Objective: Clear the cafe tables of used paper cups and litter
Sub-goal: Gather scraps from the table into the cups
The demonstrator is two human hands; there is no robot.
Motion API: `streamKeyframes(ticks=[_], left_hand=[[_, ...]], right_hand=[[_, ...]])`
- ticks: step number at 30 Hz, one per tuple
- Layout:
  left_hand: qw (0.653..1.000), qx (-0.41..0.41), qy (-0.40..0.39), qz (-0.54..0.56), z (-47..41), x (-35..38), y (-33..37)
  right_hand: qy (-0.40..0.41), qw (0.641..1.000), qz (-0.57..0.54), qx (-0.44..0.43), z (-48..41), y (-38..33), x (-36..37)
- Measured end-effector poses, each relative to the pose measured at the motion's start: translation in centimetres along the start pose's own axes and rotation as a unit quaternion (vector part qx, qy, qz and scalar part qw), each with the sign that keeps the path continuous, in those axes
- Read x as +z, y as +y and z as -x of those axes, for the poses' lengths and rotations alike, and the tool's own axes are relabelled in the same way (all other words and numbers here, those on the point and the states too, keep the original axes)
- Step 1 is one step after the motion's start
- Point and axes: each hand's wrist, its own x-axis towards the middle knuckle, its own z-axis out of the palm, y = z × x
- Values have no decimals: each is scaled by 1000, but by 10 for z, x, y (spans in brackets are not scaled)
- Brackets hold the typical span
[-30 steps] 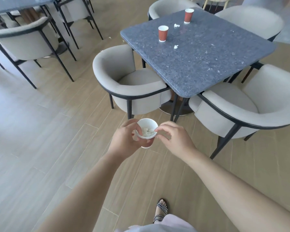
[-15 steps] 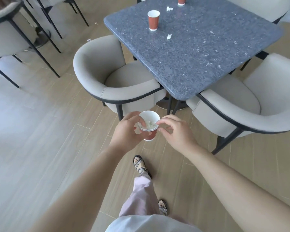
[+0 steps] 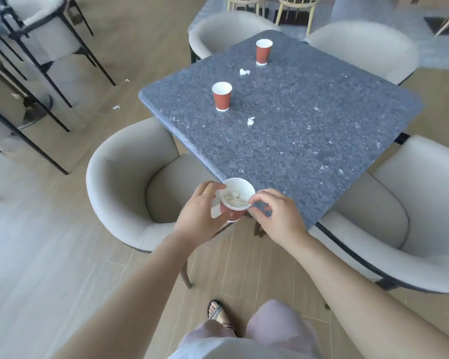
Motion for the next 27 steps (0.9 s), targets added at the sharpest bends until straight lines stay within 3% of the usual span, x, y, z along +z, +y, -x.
streamKeyframes(ticks=[4, 10, 18, 22, 27], left_hand=[[999, -38, -8, 35, -46, 6, -4], [975, -153, -56, 150, -130, 29, -1], [989, -130, -75, 8, -225, 60, 0], [987, -154, -19, -36, -257, 74, -3], [981, -181, -4, -72, -289, 78, -15]], right_hand=[[22, 999, 26, 27, -40, 21, -6], [-15, 998, 68, 9, -115, 64, -20], [-111, 991, 75, -21, -222, 128, -29], [-155, 984, 65, -52, -260, 148, -23], [-190, 978, 32, -80, -299, 164, -13]])
